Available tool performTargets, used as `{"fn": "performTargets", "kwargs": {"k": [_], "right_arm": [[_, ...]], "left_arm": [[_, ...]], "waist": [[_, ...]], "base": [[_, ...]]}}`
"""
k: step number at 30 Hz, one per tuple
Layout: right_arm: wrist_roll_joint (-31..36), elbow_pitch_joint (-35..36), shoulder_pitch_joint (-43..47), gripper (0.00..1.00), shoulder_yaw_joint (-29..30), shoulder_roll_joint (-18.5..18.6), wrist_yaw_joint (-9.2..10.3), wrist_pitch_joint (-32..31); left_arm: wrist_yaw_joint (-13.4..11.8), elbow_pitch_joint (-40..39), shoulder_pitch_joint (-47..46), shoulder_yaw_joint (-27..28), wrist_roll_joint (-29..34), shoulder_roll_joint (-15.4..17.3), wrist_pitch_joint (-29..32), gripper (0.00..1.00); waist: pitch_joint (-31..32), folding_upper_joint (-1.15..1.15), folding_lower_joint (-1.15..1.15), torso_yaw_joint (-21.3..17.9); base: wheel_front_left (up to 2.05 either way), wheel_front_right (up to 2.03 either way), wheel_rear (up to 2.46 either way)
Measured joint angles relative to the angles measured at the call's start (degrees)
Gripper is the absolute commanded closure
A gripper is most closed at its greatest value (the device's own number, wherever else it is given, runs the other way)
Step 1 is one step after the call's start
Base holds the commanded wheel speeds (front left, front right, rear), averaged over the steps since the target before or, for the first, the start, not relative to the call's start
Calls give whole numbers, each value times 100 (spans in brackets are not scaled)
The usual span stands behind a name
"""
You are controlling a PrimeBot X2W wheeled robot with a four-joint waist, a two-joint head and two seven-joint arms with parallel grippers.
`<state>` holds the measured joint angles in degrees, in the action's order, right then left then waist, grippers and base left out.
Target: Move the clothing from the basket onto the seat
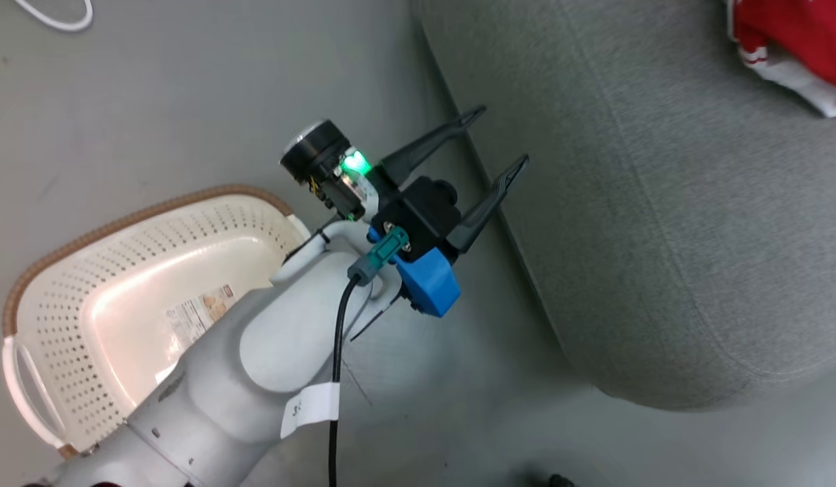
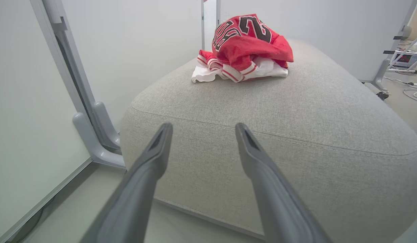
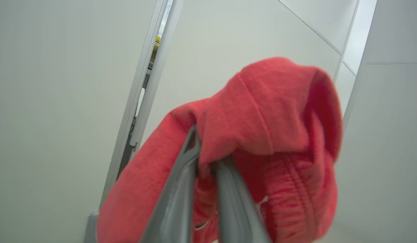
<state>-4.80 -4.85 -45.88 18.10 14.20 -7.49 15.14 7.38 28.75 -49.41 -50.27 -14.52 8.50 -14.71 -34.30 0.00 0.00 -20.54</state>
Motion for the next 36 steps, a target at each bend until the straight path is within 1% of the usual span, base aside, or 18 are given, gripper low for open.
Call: {"fn": "performTargets", "kwargs": {"k": [3,6,8,10,15,20,23,27,28,29,30,36], "right_arm": [[-29,-112,-270,100,346,310,0,0],[-22,-403,-455,100,600,639,0,0],[-20,-658,-567,100,760,768,0,0],[-3,-914,-644,100,898,811,0,-1],[82,-1560,-664,100,1029,809,-1,-2],[118,-2045,-598,100,1114,614,0,-2],[131,-2252,-519,100,1101,538,0,-1],[120,-2361,-483,100,1028,424,0,-1],[112,-2373,-451,83,1020,391,0,-1],[108,-2382,-428,56,1027,355,0,-1],[85,-2371,-391,0,1035,316,0,-1],[12,-2107,76,0,1022,223,0,-1]], "left_arm": [[0,-74,-205,-27,36,36,54,0],[0,-164,-404,-47,100,83,109,0],[1,-227,-517,-58,123,132,159,0],[1,-278,-593,-69,159,190,202,0],[1,-381,-714,-104,200,259,252,0],[-3,-412,-717,-140,198,288,253,0],[-12,-426,-717,-170,192,297,254,0],[-30,-439,-721,-179,177,350,279,0],[-30,-443,-722,-182,169,358,282,0],[-30,-444,-722,-186,156,369,285,0],[-33,-445,-723,-191,152,380,286,0],[-55,-424,-723,-211,97,346,242,0]], "waist": [[-299,0,0,71],[-604,0,0,157],[-807,0,1,210],[-999,0,1,254],[-1382,0,1,338],[-1518,0,0,364],[-1529,0,0,350],[-1552,0,0,309],[-1553,0,0,295],[-1550,0,0,281],[-1536,0,0,259],[-1408,0,0,247]], "base": [[0,0,0],[0,0,0],[0,0,0],[0,0,0],[0,0,0],[0,0,0],[0,0,0],[0,0,0],[0,0,0],[0,0,0],[0,0,0],[0,0,0]]}}
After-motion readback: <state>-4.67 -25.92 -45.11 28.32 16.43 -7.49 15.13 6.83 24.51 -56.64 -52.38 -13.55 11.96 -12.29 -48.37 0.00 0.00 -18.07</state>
